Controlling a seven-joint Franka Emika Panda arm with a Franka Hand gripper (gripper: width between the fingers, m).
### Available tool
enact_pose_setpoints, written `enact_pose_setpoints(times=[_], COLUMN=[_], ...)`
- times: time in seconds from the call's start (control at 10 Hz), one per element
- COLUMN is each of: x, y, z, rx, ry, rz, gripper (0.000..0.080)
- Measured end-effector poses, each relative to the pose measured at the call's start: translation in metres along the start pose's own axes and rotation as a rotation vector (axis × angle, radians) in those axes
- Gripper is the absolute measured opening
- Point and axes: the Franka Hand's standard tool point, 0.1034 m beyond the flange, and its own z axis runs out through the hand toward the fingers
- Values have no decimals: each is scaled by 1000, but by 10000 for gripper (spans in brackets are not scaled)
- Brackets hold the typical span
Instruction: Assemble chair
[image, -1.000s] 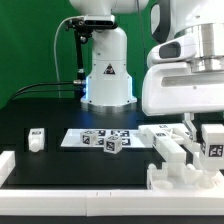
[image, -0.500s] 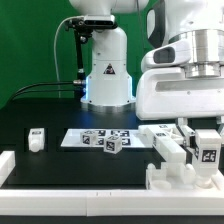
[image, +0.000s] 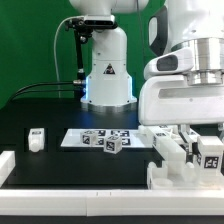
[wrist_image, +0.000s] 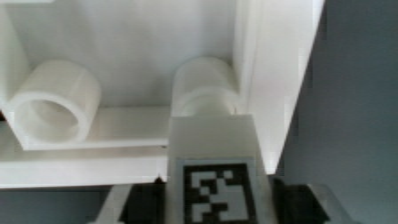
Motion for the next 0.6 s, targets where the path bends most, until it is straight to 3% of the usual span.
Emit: enact_pose_setpoints(times=[0.4, 0.5, 0.6], x=[0, 1, 11], y=[0, 1, 4], z=[1, 1, -2], rx=[0, -1, -1], ry=[18, -13, -24], rz=[-4, 1, 13], gripper=[284, 330, 519])
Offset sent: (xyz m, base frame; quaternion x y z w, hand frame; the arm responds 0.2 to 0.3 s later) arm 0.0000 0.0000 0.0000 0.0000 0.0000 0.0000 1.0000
